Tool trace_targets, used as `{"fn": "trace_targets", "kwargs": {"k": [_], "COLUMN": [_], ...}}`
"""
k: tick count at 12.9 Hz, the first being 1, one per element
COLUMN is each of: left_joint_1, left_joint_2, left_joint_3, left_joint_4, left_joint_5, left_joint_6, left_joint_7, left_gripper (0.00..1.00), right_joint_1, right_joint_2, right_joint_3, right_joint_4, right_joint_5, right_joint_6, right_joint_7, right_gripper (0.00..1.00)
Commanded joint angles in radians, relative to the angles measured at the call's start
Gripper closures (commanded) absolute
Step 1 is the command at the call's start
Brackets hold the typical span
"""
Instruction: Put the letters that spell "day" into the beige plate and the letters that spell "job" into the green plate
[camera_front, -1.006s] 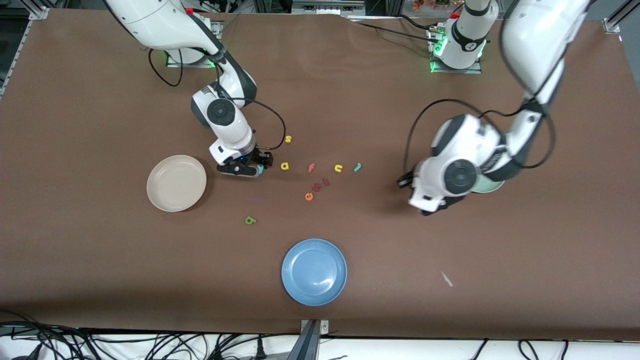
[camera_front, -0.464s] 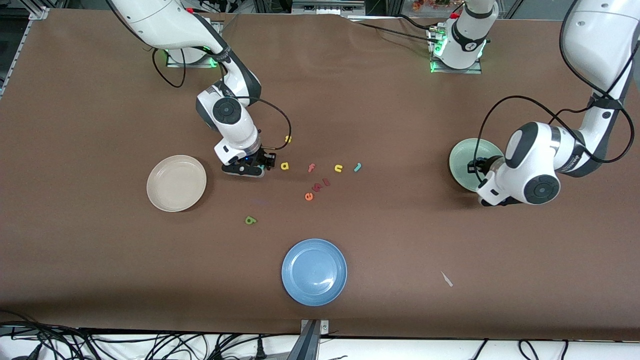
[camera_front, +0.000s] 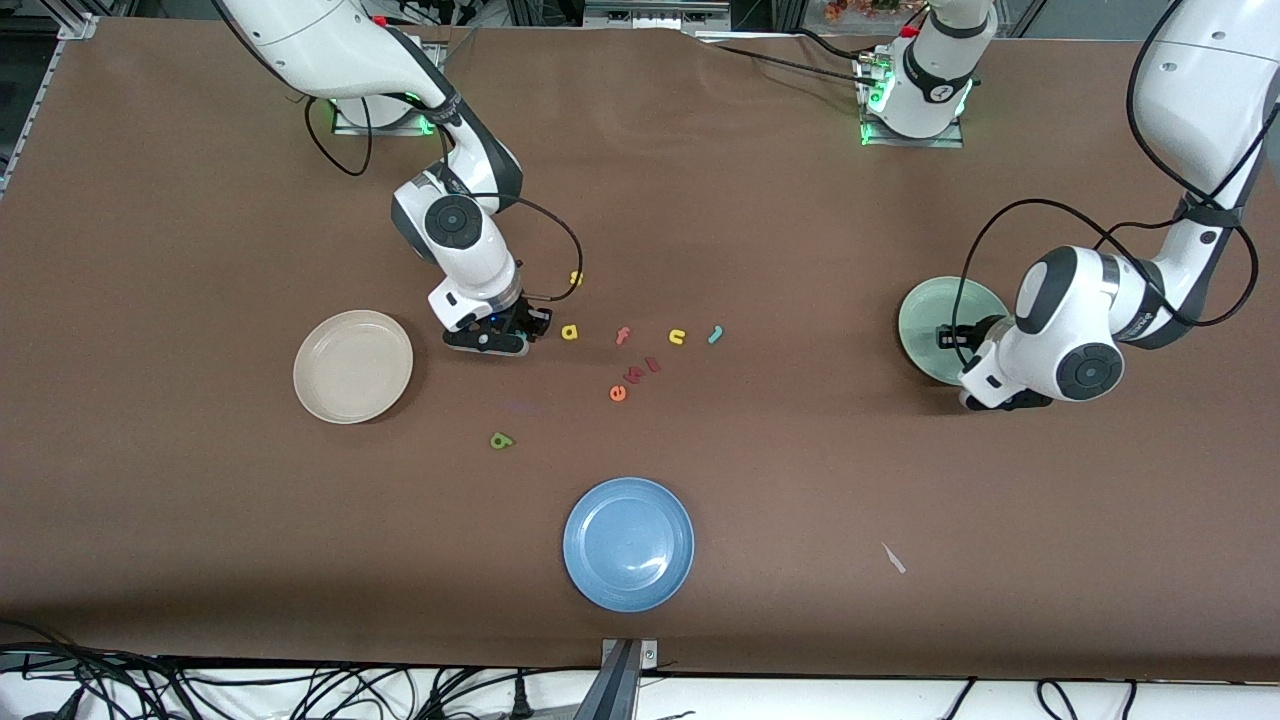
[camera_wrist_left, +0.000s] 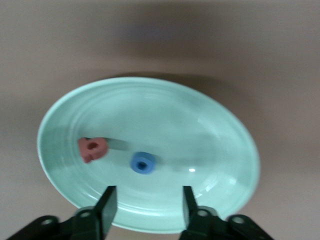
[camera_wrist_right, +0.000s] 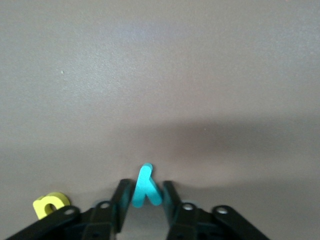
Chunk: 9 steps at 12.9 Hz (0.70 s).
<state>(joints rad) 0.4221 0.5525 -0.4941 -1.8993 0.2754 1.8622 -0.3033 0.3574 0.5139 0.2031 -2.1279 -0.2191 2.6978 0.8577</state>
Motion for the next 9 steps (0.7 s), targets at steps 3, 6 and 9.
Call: {"fn": "trace_targets", "kwargs": {"k": [3, 6, 9], "left_joint_1": [-0.011, -0.147, -0.3], "left_joint_2": [-0.082, -0.036, 0.029], "left_joint_3": [-0.219, -0.265, -0.242], "left_joint_4": [0.029, 0.029, 0.028], "left_joint_5": [-0.122, -0.124, -0.09], "left_joint_6": [-0.074, 0.101, 0.294], "left_joint_7": [-0.334, -0.631, -0.747], "left_gripper": [0.0, 0.0, 0.0], "right_joint_1": [0.008, -0.026, -0.135], "right_joint_2": [0.008, -0.083, -0.181], "right_joint_3": [-0.024, -0.044, -0.044], "right_joint_4": [0.011, 0.016, 0.019], "right_joint_5": [-0.029, -0.029, -0.017], "right_joint_6": [-0.022, -0.14, -0.266], "right_joint_7": [0.007, -0.089, -0.312], "right_gripper": [0.84, 0.84, 0.84]}}
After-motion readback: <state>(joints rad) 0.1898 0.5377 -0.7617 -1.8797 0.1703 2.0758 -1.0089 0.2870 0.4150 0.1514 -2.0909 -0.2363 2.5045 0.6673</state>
